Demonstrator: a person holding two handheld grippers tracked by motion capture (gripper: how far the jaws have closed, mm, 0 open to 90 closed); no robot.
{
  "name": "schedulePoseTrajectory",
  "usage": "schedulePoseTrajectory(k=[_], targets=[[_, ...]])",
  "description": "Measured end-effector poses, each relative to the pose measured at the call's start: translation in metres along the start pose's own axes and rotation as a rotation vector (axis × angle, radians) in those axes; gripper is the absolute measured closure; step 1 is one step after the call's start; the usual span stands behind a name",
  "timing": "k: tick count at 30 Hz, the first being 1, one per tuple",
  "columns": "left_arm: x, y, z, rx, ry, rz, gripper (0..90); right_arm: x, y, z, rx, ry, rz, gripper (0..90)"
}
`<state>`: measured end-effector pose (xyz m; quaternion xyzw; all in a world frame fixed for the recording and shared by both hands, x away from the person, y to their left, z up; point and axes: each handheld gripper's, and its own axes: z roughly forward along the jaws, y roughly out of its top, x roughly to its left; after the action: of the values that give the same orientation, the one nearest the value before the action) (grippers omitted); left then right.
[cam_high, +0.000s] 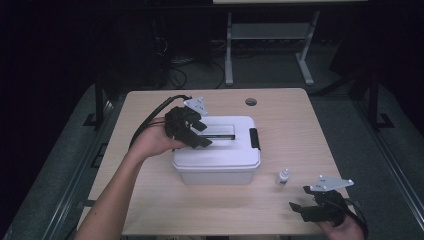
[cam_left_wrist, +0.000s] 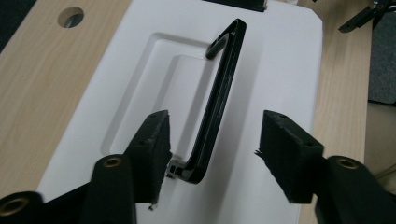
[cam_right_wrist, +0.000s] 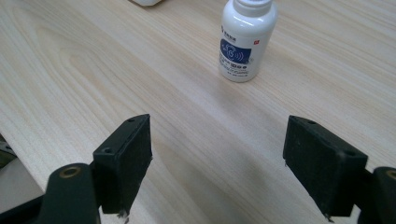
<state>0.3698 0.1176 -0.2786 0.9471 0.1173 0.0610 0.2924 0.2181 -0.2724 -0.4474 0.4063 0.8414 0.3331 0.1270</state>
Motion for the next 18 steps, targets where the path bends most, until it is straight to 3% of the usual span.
schedulePoseTrajectory(k=[12,18], targets=[[0.011,0.01,0.016,0.054,-0.036,0.015,60.0,0.001,0.001,0.003,0.008,0.018,-0.011,24.1],[0.015,0.013,0.019,0.051,-0.055,0.012,66.4,0.0,0.001,0.002,0.005,0.018,-0.005,24.2]])
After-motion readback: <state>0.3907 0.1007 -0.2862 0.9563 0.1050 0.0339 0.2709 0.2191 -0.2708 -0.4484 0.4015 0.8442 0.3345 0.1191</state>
